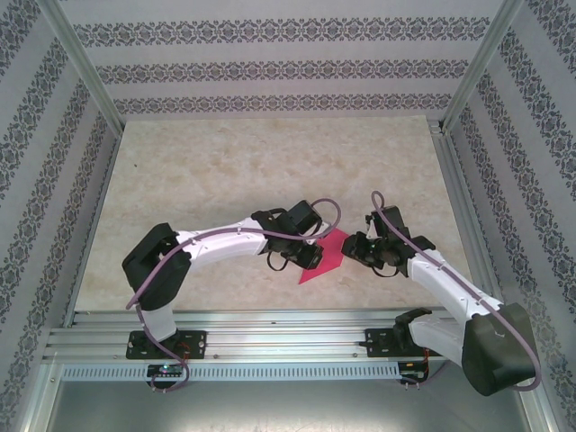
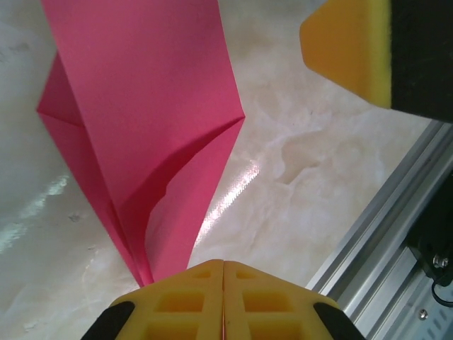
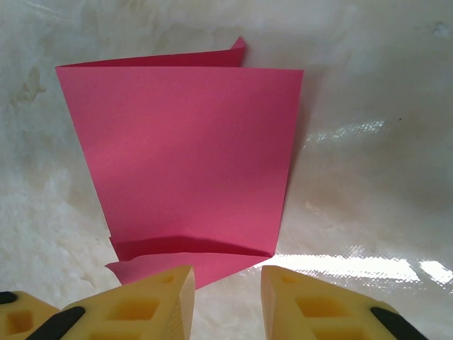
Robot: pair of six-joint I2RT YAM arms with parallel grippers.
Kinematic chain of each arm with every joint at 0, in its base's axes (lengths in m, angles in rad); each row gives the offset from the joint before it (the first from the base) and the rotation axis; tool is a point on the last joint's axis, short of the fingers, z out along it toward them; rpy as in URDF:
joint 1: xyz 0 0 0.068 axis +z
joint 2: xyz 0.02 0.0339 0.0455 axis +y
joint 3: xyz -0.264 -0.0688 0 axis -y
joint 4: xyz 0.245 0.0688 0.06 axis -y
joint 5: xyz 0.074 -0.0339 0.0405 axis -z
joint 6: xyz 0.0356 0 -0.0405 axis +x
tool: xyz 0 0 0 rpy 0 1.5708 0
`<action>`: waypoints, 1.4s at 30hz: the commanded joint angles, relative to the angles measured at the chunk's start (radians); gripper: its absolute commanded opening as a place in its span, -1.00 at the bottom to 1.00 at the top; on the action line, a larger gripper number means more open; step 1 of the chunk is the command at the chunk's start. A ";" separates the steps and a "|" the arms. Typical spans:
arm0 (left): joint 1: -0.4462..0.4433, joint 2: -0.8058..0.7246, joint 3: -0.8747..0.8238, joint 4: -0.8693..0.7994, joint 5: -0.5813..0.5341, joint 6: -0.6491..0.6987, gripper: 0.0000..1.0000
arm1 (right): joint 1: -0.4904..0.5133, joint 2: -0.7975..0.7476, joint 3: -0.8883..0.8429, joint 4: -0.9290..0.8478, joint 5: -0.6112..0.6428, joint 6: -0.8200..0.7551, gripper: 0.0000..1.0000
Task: Fold a paper plane with a square sheet of paper (pick it up from the middle)
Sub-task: Move the paper to the center of the table.
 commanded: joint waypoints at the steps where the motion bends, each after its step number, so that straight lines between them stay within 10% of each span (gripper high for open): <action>1: 0.010 0.021 0.023 0.027 0.110 -0.030 -0.80 | 0.004 -0.007 -0.014 0.055 0.030 0.042 -0.38; 5: 0.015 0.028 0.016 0.074 0.179 -0.050 -0.76 | 0.011 0.023 -0.003 0.055 0.024 0.037 -0.39; 24: 0.058 0.157 0.070 0.058 -0.137 -0.034 -0.83 | 0.031 0.094 -0.023 0.102 -0.051 0.036 -0.33; 42: 0.125 0.172 -0.022 0.166 -0.042 -0.091 -0.88 | 0.074 0.313 -0.055 0.414 -0.079 0.189 -0.17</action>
